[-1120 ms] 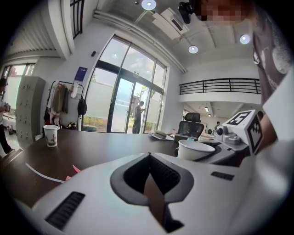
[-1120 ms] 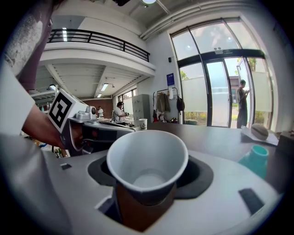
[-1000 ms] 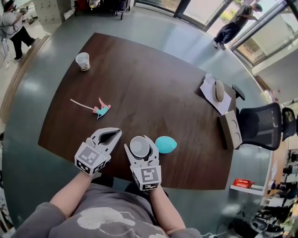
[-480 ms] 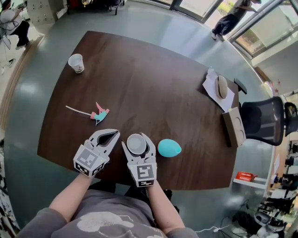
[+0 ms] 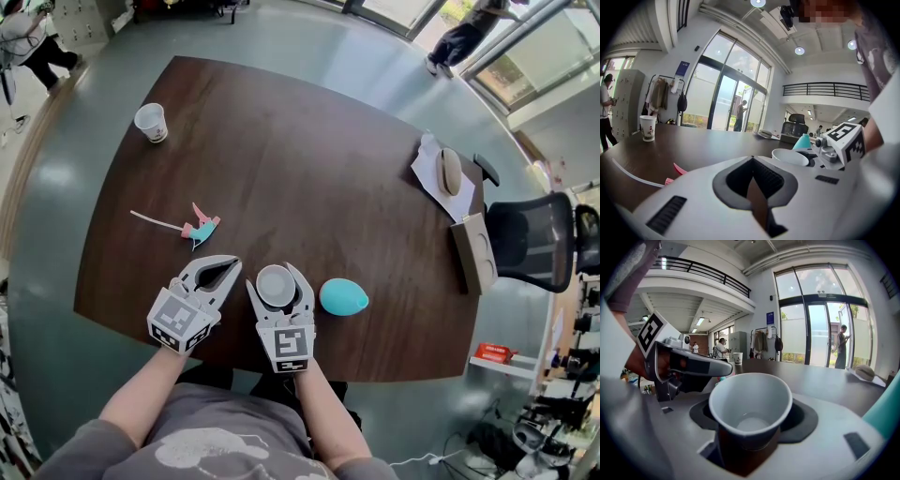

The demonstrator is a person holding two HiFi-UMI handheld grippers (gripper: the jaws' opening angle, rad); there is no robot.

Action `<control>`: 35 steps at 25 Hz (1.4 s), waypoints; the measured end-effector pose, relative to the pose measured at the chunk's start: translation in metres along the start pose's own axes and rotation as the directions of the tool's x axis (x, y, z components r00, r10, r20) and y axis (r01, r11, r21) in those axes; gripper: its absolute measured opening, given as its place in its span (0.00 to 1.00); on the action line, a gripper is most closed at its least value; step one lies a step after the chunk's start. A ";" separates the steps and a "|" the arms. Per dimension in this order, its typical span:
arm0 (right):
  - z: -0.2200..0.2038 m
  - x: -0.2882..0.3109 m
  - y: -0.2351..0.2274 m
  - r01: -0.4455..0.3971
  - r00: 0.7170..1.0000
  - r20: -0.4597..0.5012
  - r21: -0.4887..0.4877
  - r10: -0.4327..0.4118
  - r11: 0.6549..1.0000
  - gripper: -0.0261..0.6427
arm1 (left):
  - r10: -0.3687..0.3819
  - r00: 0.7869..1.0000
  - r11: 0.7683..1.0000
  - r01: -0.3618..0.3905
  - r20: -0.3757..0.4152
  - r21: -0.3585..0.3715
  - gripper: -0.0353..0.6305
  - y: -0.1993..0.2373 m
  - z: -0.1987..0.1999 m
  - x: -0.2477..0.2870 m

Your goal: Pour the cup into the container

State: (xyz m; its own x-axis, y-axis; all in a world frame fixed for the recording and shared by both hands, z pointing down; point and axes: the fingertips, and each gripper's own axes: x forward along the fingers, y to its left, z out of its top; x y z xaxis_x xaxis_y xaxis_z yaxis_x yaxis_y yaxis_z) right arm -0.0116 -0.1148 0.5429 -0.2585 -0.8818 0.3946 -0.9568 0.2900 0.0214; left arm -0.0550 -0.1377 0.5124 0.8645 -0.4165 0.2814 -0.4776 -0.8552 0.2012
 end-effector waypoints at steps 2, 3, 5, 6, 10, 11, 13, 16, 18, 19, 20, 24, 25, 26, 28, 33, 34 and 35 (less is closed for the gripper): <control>-0.001 0.001 0.001 0.002 1.000 0.001 -0.021 -0.002 1.000 0.48 | 0.002 1.000 1.000 -0.002 0.000 -0.003 0.06 0.000 -0.002 -0.002; -0.002 0.001 0.002 0.002 1.000 0.001 -0.027 -0.002 1.000 0.48 | 0.004 1.000 1.000 -0.004 0.000 -0.006 0.06 -0.001 -0.003 -0.002; -0.003 0.002 0.002 0.000 1.000 0.000 -0.027 0.000 1.000 0.48 | 0.008 1.000 1.000 -0.008 -0.002 -0.010 0.06 0.000 -0.004 -0.004; -0.003 0.002 0.002 -0.001 1.000 0.000 -0.025 0.001 1.000 0.48 | 0.009 1.000 1.000 -0.009 -0.002 -0.012 0.06 0.000 -0.004 -0.004; -0.005 0.004 0.003 -0.005 1.000 -0.003 -0.026 0.005 1.000 0.48 | 0.013 1.000 1.000 -0.013 -0.002 -0.014 0.06 0.000 -0.005 -0.005; -0.005 0.004 0.002 -0.004 1.000 -0.004 -0.023 0.004 1.000 0.48 | 0.014 1.000 1.000 -0.014 -0.001 -0.015 0.06 0.000 -0.005 -0.005; -0.006 0.005 0.001 -0.002 1.000 -0.003 -0.014 0.002 1.000 0.48 | 0.014 1.000 1.000 -0.014 -0.002 -0.018 0.06 -0.001 -0.005 -0.004; -0.006 0.005 0.000 -0.003 1.000 0.002 -0.001 0.003 1.000 0.48 | 0.014 1.000 1.000 -0.014 -0.009 -0.021 0.06 -0.001 -0.006 -0.004; -0.006 0.005 0.001 -0.002 1.000 0.004 0.001 0.002 1.000 0.48 | 0.015 1.000 1.000 -0.015 -0.011 -0.024 0.06 -0.001 -0.008 -0.005; -0.006 0.005 0.001 -0.001 1.000 0.005 0.003 0.001 1.000 0.48 | 0.015 1.000 1.000 -0.015 -0.012 -0.026 0.06 -0.001 -0.008 -0.006; -0.005 0.005 0.001 0.000 1.000 0.008 0.004 0.000 1.000 0.48 | 0.015 1.000 0.999 -0.015 -0.013 -0.028 0.06 -0.001 -0.009 -0.006; -0.005 0.005 0.001 0.000 1.000 0.023 0.007 0.000 1.000 0.48 | 0.014 1.000 0.999 -0.015 -0.019 -0.037 0.06 -0.001 -0.012 -0.005; -0.005 0.005 0.001 -0.001 1.000 0.025 0.010 0.001 1.000 0.48 | 0.015 1.000 0.999 -0.015 -0.020 -0.038 0.06 -0.001 -0.012 -0.005; -0.005 0.005 0.001 -0.003 1.000 0.028 0.015 0.003 1.000 0.48 | 0.015 1.000 0.999 -0.015 -0.020 -0.038 0.06 -0.001 -0.011 -0.004; -0.003 0.004 0.000 -0.008 0.999 0.032 0.027 0.007 1.000 0.48 | 0.014 1.000 0.999 -0.015 -0.023 -0.038 0.06 -0.001 -0.011 -0.004; -0.005 0.005 0.000 -0.014 0.999 0.034 0.038 0.013 0.999 0.48 | 0.014 1.000 0.999 -0.015 -0.025 -0.040 0.06 0.000 -0.013 -0.002; -0.005 0.006 0.000 -0.015 0.999 0.035 0.040 0.013 0.999 0.48 | 0.014 1.000 0.999 -0.015 -0.024 -0.041 0.06 0.000 -0.013 -0.002; -0.005 0.006 0.000 -0.016 0.999 0.036 0.043 0.014 0.999 0.48 | 0.015 1.000 0.999 -0.016 -0.024 -0.041 0.06 0.000 -0.013 -0.001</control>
State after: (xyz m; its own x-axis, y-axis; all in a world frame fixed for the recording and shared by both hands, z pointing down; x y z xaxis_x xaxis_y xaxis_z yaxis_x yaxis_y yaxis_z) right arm -0.0125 -0.1179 0.5501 -0.2770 -0.8903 0.3614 -0.9573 0.2880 -0.0241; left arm -0.0584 -0.1331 0.5245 0.8531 -0.4218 0.3070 -0.4975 -0.8351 0.2348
